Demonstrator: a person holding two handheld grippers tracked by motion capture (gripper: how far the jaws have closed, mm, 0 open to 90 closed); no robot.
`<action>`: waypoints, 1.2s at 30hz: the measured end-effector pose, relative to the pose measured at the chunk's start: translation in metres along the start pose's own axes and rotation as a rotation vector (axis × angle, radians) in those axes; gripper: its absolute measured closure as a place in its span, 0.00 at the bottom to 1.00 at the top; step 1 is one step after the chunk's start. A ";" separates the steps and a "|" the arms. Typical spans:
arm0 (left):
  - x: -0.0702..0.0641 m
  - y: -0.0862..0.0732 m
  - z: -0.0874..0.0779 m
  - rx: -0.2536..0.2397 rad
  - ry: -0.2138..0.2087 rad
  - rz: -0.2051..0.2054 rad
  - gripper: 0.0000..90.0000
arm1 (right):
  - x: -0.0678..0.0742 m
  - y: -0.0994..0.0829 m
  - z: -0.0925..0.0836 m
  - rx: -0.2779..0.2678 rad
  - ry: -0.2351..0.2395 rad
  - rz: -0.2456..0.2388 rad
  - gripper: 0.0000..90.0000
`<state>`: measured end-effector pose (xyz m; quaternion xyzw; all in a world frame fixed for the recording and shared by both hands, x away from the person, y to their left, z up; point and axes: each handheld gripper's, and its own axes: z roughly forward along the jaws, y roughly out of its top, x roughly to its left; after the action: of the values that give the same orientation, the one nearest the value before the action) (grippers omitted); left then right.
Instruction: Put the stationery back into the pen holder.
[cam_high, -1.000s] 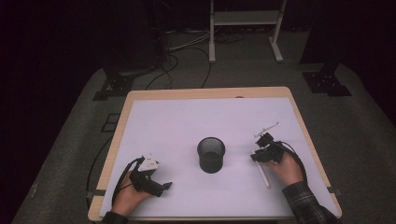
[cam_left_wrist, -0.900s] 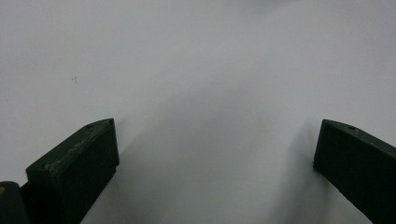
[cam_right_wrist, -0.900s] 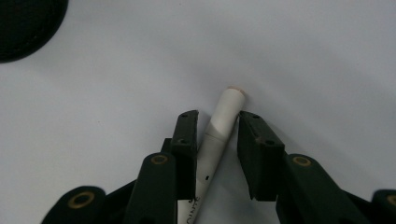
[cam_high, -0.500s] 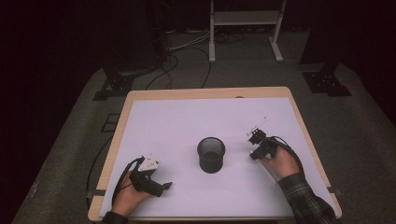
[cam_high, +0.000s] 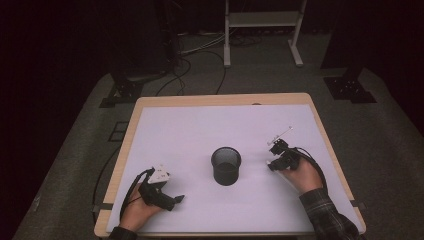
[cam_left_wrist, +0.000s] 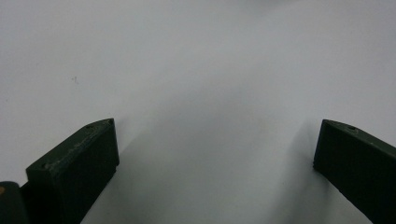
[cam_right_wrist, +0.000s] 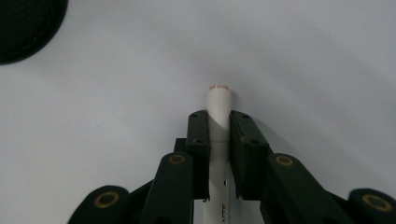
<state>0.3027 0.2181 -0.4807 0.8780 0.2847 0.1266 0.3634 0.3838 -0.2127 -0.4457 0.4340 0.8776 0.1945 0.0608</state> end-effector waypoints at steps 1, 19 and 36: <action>0.000 0.000 0.000 0.000 0.000 0.000 0.00 | -0.001 -0.002 0.000 -0.021 0.006 0.002 0.87; 0.000 0.000 0.000 0.000 0.000 -0.001 0.00 | 0.002 -0.011 -0.032 -0.321 0.091 0.003 0.87; 0.000 0.000 0.000 -0.003 -0.002 -0.004 0.00 | 0.005 -0.007 -0.060 -0.475 0.192 -0.010 0.87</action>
<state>0.3027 0.2180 -0.4809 0.8769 0.2860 0.1256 0.3653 0.3589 -0.2296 -0.3926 0.3828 0.8112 0.4351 0.0784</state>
